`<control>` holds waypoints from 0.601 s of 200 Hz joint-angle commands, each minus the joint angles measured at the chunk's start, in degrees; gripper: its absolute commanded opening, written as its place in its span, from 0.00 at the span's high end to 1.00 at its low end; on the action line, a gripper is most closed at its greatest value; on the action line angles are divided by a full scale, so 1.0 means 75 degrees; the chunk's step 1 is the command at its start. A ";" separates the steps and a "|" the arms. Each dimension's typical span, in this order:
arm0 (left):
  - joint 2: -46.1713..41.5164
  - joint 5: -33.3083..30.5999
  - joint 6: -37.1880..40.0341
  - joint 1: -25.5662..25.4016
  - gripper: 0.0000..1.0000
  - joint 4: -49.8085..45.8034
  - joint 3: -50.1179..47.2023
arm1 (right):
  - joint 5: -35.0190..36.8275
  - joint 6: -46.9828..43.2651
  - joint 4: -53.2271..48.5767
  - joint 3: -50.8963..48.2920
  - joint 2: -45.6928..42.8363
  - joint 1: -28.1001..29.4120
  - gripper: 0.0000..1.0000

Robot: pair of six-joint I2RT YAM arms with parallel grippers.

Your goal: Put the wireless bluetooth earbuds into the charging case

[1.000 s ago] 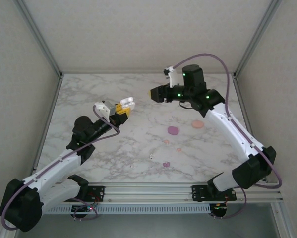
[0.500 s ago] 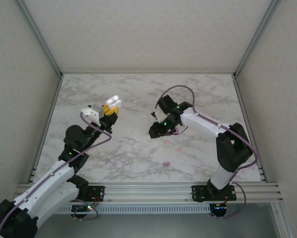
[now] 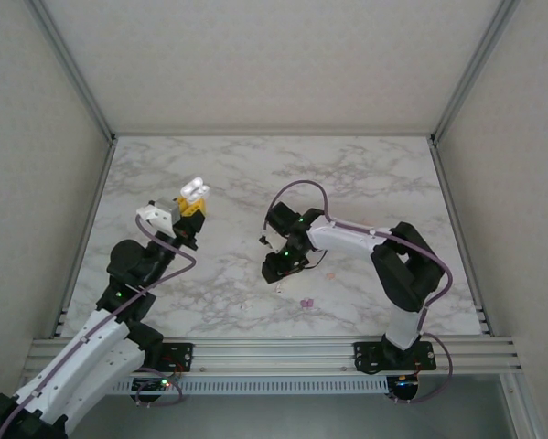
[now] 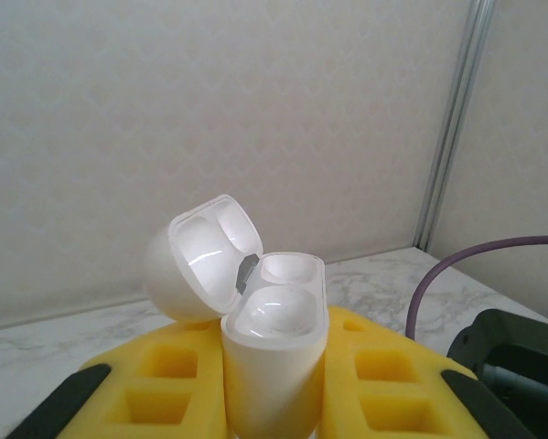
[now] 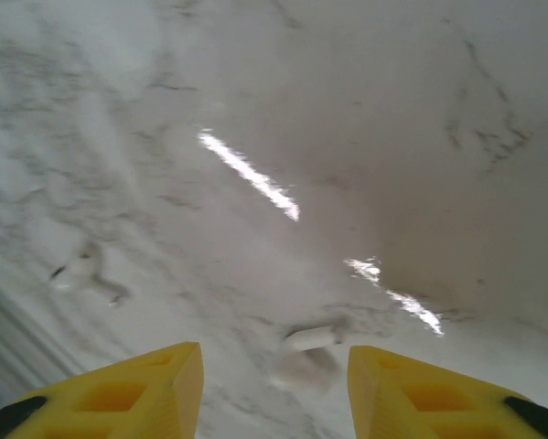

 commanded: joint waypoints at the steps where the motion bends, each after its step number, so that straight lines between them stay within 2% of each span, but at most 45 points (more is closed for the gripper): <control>1: -0.0165 -0.0178 0.0126 -0.0004 0.88 -0.0207 0.0095 | 0.0430 -0.0025 -0.0147 -0.0035 0.0028 0.0052 0.53; 120: -0.0016 -0.0037 0.0231 -0.0002 0.87 -0.0307 0.0231 | -0.0033 0.1175 0.0172 -0.0756 -0.0077 0.0611 0.52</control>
